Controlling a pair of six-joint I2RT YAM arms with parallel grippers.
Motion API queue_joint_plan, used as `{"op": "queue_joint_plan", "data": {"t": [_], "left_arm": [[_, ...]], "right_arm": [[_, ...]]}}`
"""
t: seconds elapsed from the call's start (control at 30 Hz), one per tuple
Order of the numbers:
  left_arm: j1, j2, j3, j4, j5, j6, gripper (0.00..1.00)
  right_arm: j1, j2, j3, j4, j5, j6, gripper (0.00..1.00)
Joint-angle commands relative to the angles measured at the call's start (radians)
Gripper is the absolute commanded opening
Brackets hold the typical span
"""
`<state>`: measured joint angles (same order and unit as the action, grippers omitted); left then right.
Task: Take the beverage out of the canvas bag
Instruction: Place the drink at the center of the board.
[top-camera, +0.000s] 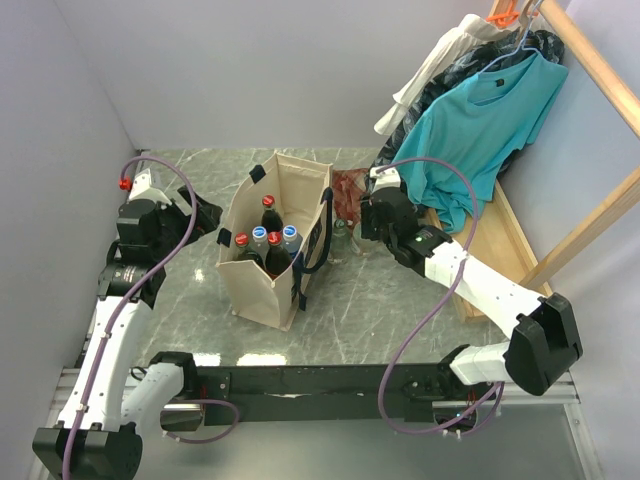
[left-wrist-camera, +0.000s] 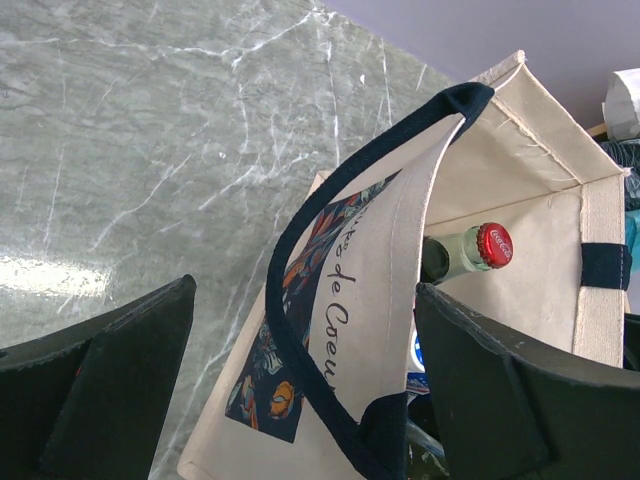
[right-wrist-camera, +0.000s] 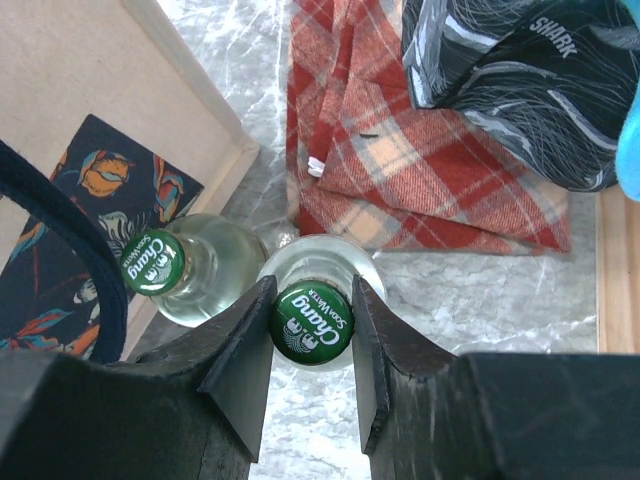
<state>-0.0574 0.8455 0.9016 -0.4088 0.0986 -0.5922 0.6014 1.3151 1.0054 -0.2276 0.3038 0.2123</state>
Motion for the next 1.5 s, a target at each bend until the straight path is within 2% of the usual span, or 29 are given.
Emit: {"op": "queue_joint_plan", "data": {"t": [0.0,0.97,1.47], "left_arm": [[0.004,-0.017,-0.007,0.025,-0.007,-0.011,0.96],[0.004,-0.019,0.008,0.013,-0.017,-0.006,0.96],[0.004,-0.020,0.006,0.007,-0.022,-0.006,0.96]], "right_arm": [[-0.006,-0.020,0.015,0.185,0.032,0.001,0.00],[-0.006,0.052,0.012,0.217,0.012,0.009,0.00],[-0.006,0.096,0.041,0.168,-0.009,0.018,0.00]]}}
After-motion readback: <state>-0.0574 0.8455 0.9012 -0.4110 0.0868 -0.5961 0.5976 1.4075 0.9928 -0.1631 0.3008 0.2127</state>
